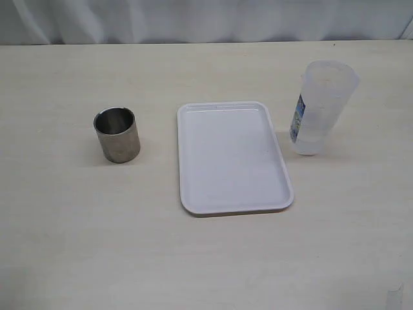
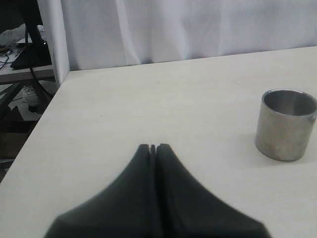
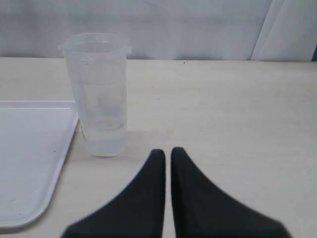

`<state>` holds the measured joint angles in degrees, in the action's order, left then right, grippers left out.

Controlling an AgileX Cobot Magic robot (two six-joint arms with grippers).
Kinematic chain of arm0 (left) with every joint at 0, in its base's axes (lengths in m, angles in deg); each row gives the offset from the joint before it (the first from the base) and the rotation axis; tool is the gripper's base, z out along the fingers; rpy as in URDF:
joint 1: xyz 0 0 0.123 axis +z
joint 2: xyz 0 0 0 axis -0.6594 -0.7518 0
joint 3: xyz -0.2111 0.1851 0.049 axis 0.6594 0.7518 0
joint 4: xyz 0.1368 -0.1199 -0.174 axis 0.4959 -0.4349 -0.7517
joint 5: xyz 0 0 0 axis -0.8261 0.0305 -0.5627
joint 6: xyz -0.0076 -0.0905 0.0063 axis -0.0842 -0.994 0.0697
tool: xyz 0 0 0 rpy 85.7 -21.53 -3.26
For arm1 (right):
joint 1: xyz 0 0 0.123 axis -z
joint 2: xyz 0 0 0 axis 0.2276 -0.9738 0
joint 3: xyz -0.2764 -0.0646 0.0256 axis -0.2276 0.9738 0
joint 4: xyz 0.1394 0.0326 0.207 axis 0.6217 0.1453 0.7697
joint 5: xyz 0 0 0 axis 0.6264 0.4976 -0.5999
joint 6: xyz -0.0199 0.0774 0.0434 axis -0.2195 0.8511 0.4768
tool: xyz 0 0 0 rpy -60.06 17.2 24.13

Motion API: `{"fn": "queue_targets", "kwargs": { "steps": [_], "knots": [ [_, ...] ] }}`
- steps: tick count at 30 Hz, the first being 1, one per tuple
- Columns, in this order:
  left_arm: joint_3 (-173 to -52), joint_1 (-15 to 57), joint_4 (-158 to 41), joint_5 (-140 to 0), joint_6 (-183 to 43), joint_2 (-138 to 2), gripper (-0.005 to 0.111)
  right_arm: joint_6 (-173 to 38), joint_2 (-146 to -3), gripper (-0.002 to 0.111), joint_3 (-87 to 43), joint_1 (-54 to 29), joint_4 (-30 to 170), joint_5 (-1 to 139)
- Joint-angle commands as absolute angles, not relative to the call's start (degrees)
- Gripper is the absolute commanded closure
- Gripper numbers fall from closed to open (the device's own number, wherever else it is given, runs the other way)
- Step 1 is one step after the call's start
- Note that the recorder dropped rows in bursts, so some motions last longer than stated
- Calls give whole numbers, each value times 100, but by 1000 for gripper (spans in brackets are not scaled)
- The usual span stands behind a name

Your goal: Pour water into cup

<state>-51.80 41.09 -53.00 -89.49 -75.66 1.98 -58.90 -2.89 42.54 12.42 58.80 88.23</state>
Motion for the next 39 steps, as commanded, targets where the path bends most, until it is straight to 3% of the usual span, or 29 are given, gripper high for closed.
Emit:
{"fn": "queue_targets", "kwargs": {
  "steps": [1, 8, 13, 25, 32, 34, 38, 39],
  "knots": [
    [-5161, 4067, -5299, -8880, -7579, 212, 107, -5942, -264, 104, 4269, 1292, 5901, 8819],
    [-5161, 4067, -5171, -8718, -7579, 212, 107, -5942, -264, 104, 4269, 1292, 5901, 8819],
    [-5161, 4067, -5171, -7876, -7579, 212, 107, -5942, -264, 104, 4269, 1292, 5882, 8588],
    [-5161, 4067, -5171, -4280, -7618, 212, 107, -5961, -264, 104, 4269, 1292, 5867, 6283],
    [-5161, 4067, -5171, -3434, -8719, 212, 107, -5232, -264, 104, 4269, 1292, 5832, 4112],
    [-5203, 4067, -5155, -3434, -8719, 10, 94, -5231, -264, 101, 4269, 1292, 5832, 4053],
    [-5434, 4067, -5166, -3332, -8719, -929, 17, -5231, -264, 68, 4269, 1292, 5832, 4053],
    [-5465, 4067, -5126, -3402, -8766, -1195, 3, -5231, -264, 60, 4269, 1292, 5832, 4063]
  ]
}}
